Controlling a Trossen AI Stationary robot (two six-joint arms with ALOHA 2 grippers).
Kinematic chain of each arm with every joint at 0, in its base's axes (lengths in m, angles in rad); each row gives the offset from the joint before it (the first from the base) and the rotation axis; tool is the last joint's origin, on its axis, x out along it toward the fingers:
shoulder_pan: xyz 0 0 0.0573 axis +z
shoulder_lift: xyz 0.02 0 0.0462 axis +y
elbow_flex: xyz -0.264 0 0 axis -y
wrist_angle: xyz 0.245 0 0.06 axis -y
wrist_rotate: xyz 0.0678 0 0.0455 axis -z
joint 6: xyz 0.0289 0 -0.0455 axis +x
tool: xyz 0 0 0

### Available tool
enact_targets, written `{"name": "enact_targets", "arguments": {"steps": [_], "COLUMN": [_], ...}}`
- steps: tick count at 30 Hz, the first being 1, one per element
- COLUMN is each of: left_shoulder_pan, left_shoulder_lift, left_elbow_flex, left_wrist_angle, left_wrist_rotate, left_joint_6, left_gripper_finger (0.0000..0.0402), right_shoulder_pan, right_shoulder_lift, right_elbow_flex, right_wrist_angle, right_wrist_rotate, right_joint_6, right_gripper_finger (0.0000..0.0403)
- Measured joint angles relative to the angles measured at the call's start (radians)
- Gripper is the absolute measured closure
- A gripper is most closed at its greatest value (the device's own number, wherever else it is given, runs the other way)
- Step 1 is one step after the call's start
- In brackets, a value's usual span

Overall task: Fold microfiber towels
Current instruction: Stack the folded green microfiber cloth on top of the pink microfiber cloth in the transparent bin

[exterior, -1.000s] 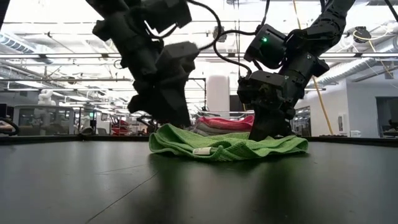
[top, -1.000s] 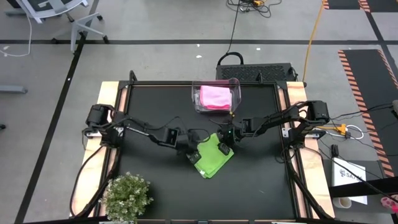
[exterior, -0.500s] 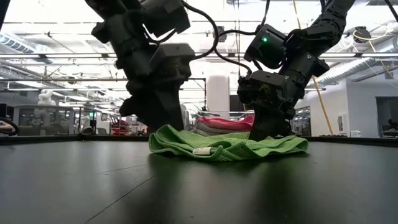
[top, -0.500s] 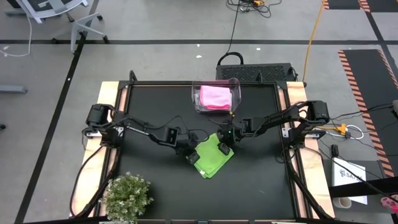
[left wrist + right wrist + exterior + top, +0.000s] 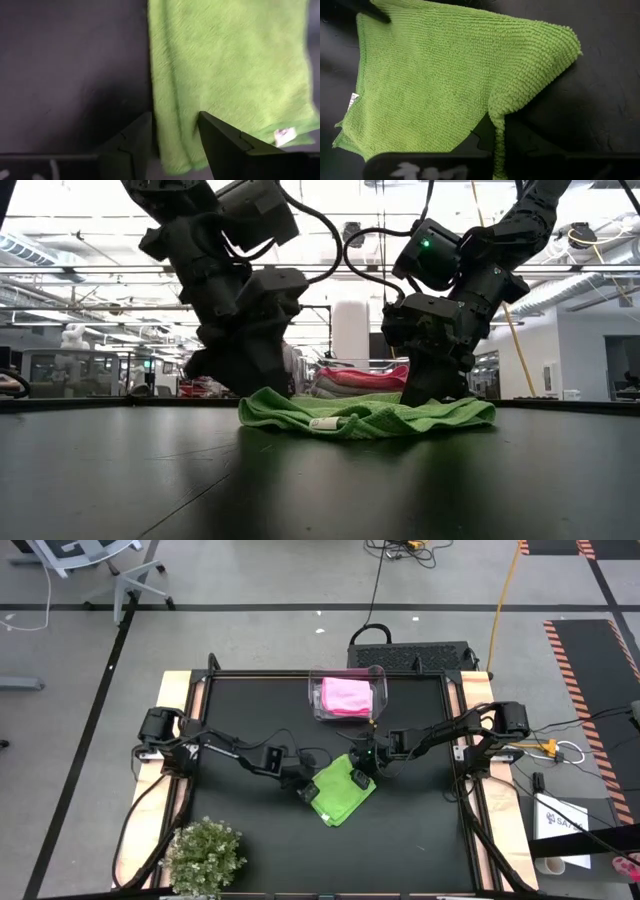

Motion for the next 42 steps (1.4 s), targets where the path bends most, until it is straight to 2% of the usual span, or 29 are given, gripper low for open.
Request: {"name": "enact_targets", "arguments": {"steps": [7,11,14,17,21,22,27,33,36,39,42], "left_shoulder_pan": [-0.014,-0.03,-0.039,-0.039,-0.037,-0.037,-0.032,0.008,0.023,0.044,0.073], "left_shoulder_lift": [0.054,0.101,0.109,0.102,0.097,0.091,0.073,0.054,0.044,0.041,0.028], "left_elbow_flex": [-0.03,-0.027,-0.027,-0.029,-0.031,-0.03,-0.019,0.056,0.125,0.242,0.384], "left_wrist_angle": [0.16,0.186,0.198,0.195,0.191,0.191,0.165,0.11,0.019,-0.051,-0.211], "left_wrist_rotate": [0.031,0.068,0.041,0.026,0.018,0.017,-0.02,-0.043,-0.044,-0.063,-0.095], "left_joint_6": [-0.046,-0.051,-0.069,-0.089,-0.08,-0.074,-0.061,0.012,0.067,0.155,0.253], "left_gripper_finger": [0.0238,0.0238,0.0245,0.0277,0.0371,0.0385,0.0395,0.0397,0.0398,0.0399,0.04], "right_shoulder_pan": [0.0,0.0,0.0,0.0,0.0,0.001,0.001,0.001,0.0,-0.002,-0.007], "right_shoulder_lift": [0.0,0.0,0.0,0.0,-0.011,-0.02,-0.095,-0.189,-0.233,-0.277,-0.326], "right_elbow_flex": [0.0,-0.001,-0.001,-0.001,-0.001,-0.002,-0.002,-0.002,-0.001,-0.001,0.0], "right_wrist_angle": [0.003,0.015,0.019,0.02,0.019,0.017,0.014,-0.005,-0.009,-0.013,-0.016], "right_wrist_rotate": [0.001,0.001,0.001,0.0,0.0,0.0,0.016,0.055,0.063,0.089,0.113], "right_joint_6": [0.016,0.019,0.018,0.016,0.02,0.025,0.026,0.027,0.027,0.026,0.027], "right_gripper_finger": [0.0395,0.0395,0.0396,0.0399,0.04,0.04,0.0401,0.0402,0.0402,0.0402,0.0402]}}
